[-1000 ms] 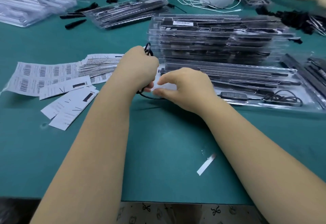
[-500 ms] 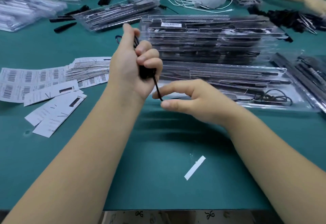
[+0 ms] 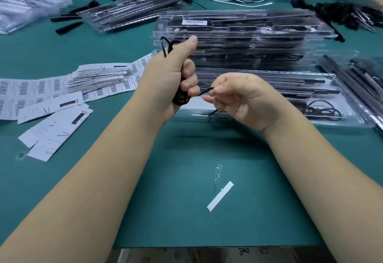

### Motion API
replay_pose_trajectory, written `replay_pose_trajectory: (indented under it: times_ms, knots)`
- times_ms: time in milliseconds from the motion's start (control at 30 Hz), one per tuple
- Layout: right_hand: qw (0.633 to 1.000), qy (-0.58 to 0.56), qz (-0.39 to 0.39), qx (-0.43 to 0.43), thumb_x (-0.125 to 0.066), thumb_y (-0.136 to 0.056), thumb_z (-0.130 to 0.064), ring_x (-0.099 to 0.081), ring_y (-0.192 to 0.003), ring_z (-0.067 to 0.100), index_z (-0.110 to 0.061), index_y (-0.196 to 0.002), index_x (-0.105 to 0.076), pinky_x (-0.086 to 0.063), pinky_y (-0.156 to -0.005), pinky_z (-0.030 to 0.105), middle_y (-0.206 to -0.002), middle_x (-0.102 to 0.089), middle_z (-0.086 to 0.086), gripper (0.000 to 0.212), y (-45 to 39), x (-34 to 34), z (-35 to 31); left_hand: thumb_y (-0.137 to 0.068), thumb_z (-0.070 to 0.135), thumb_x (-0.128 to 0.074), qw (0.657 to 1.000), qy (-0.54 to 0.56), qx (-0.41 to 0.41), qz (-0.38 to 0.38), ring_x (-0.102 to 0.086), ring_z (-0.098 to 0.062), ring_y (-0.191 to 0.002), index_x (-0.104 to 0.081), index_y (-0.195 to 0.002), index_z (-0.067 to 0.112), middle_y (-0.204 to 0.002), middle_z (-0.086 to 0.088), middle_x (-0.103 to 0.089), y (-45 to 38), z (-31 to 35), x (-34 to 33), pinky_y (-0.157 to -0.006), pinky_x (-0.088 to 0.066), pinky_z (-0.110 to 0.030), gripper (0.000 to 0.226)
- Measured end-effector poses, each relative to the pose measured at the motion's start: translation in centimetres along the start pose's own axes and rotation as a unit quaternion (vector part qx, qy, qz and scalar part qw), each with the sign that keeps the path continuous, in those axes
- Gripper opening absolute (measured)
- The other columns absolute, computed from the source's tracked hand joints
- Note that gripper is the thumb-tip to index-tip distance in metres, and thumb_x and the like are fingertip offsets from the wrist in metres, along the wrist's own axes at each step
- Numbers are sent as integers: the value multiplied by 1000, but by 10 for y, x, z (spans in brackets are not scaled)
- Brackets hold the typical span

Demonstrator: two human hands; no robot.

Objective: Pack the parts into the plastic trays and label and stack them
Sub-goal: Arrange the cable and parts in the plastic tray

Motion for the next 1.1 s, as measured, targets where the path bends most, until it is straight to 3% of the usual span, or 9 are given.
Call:
replay_pose_trajectory:
  times_ms: [100,167,333,467,600,700,833,967,1100]
  knots:
    - [983,177,10,48,-73,-72,-9,-60,-65,9,-19,-66,-69,-47,-68,20,-66,-65,-4,13,3,2,-6,-95,31,-54,999,22,-28,33,-24,-7,-36,-41,-75,20,-48,6,-28,-2,7,11,-34,-24,-17,27]
    - [951,305,-8,57,-77,-71,-20,-61,-73,14,-24,-70,-71,-51,-74,27,-77,-68,-2,7,5,1,-6,-95,37,-52,995,66,-48,56,-23,-6,-35,-44,-70,20,-46,7,-28,-3,13,19,-33,-22,-17,32]
    - [964,264,-43,6,-70,-76,-23,-66,-81,7,-21,-78,-75,-51,-79,18,-82,-74,-4,6,8,5,-1,-96,44,-49,991,73,-76,82,-23,-7,-36,-47,-77,18,-47,7,-29,-6,22,34,-34,-22,-18,32]
    - [967,250,-36,27,-57,-92,-18,-57,-71,4,-22,-78,-69,-44,-77,11,-69,-66,-9,19,6,5,-3,-93,33,-57,978,-177,-67,91,-28,-10,-35,-48,-78,16,-44,7,-35,-6,14,28,-37,-26,-18,24]
    - [969,244,-31,23,-60,-86,-18,-53,-66,6,-21,-73,-69,-43,-77,21,-70,-62,0,16,4,1,-2,-87,42,-61,868,-478,-129,34,-38,-7,-37,-53,-70,8,-42,9,-46,-2,4,2,-41,-33,-22,39]
    - [968,247,-33,15,-59,-77,0,-60,-71,6,-13,-79,-68,-49,-77,26,-71,-66,-4,15,5,4,-2,-83,54,-59,779,-610,-144,4,-43,-10,-49,-51,-66,6,-55,0,-55,2,-2,-6,-48,-33,-24,52]
    - [921,390,-11,14,-75,-67,-15,-61,-90,16,-22,-79,-64,-48,-89,39,-88,-65,0,18,3,6,-3,-72,56,-66,739,-649,-180,-11,-41,-7,-53,-55,-69,18,-55,7,-45,8,7,-9,-47,-28,-19,39]
    - [833,549,-23,72,-78,-72,-23,-49,-102,3,-42,-76,-59,-36,-91,24,-102,-54,-17,27,5,3,-8,-54,64,-69,702,-682,-197,-49,-49,-12,-60,-60,-80,17,-60,7,-51,15,10,-14,-56,-39,-33,55]
    - [848,524,-10,75,-76,-77,-26,-49,-98,-6,-47,-77,-64,-35,-90,18,-98,-57,-21,24,8,8,-9,-55,71,-62,611,-774,-157,-56,-47,-13,-61,-50,-68,24,-61,9,-49,14,8,-12,-50,-32,-29,51]
Point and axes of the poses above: each hand's wrist, its own y-axis away from the middle knuckle, its own x-axis out of the back of the hand, z = x × y, the point moved 7 cm from there along -y, towards the middle knuckle
